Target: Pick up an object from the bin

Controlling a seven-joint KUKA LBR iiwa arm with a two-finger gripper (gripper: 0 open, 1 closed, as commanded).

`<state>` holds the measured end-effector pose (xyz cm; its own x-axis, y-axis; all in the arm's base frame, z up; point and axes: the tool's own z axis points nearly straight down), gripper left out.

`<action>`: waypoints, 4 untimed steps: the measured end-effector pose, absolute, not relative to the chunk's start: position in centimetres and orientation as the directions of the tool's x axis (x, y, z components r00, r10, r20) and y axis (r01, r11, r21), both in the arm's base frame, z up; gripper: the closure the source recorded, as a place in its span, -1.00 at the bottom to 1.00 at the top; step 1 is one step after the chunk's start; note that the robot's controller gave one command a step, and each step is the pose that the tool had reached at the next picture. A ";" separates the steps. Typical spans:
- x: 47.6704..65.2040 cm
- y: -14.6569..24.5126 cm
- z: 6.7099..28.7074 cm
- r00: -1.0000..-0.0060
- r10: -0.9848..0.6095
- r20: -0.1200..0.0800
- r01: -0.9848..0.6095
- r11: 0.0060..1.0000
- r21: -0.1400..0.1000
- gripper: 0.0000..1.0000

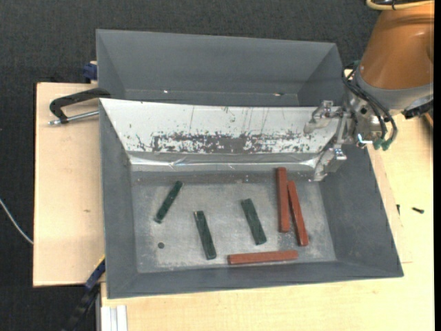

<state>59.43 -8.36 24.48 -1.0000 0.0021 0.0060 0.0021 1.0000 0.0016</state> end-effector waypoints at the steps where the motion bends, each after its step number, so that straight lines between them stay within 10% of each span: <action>1: 59.6 -8.3 25.0 -1.000 0.000 -0.003 0.000 1.000 0.000 1.00; 2: 59.6 -8.3 25.0 -1.000 -0.001 -0.003 -0.001 1.000 0.000 1.00; 3: 57.2 -6.5 15.7 -1.000 0.024 -0.002 0.024 1.000 0.001 -1.00; 4: 57.3 -6.5 15.8 -1.000 0.024 -0.003 0.024 1.000 0.001 -1.00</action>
Offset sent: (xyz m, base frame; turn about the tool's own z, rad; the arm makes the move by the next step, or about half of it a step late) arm 0.0000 0.0000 0.0000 0.0000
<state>57.26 -6.52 15.77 -0.9997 0.0239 -0.0029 0.0239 0.9997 0.0006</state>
